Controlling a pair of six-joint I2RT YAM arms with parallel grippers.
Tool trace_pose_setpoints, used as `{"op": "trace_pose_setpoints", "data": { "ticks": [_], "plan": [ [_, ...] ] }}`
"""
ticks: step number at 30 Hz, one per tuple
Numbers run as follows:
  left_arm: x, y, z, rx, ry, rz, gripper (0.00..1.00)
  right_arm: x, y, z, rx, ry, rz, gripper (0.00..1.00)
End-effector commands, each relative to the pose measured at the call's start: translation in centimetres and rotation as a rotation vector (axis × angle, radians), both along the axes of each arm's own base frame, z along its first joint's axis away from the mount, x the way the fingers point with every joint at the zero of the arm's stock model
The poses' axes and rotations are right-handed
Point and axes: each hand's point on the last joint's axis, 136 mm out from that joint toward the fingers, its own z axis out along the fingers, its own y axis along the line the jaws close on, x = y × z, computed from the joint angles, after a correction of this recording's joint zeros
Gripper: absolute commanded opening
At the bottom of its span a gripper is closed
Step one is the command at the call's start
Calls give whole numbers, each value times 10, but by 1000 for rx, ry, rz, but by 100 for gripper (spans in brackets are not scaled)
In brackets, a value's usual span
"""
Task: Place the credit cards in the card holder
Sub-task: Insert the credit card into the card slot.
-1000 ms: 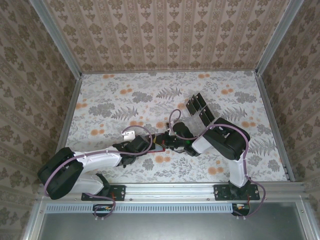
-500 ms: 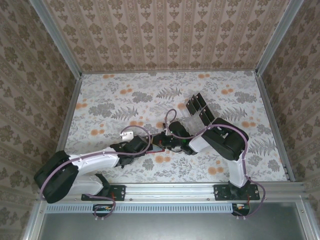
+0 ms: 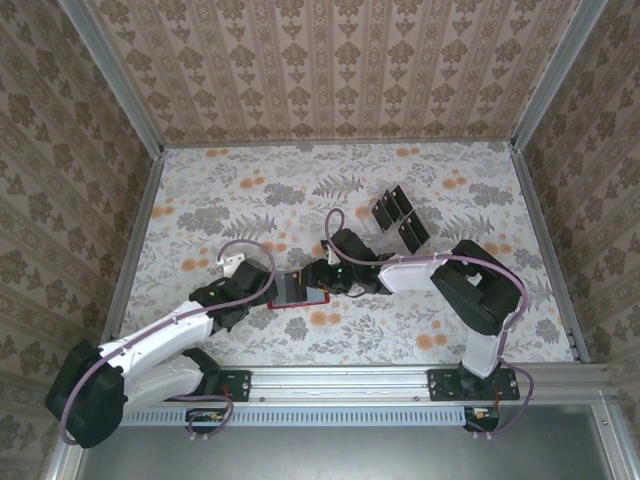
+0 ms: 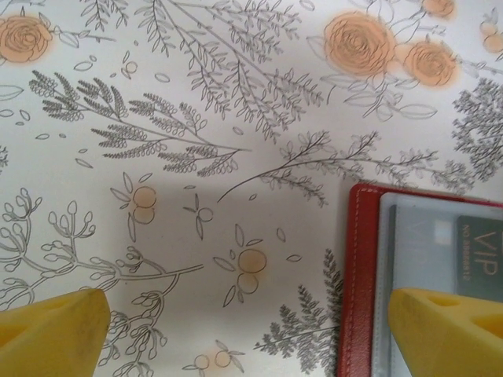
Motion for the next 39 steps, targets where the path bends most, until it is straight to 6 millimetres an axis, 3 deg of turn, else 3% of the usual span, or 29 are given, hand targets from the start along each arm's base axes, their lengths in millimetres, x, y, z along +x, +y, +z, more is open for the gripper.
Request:
{"op": "trace_pose_setpoints", "data": {
  "ticks": [1,9,12,23,39],
  "plan": [
    [-15,13,-15,55,74,-18,100,-3,-18,6,-152,-33,30,44],
    [-20,19,-26,71,92,6,100,5,-29,-8,-366,-56,71,16],
    [-20,18,-31,72,106,9,100,8,-25,-17,-395,-54,86,12],
    [-19,12,-50,80,151,11,100,10,-9,-38,-415,-33,128,11],
    [-19,9,-51,76,151,-7,100,-1,19,-40,-403,-35,186,11]
  ]
}}
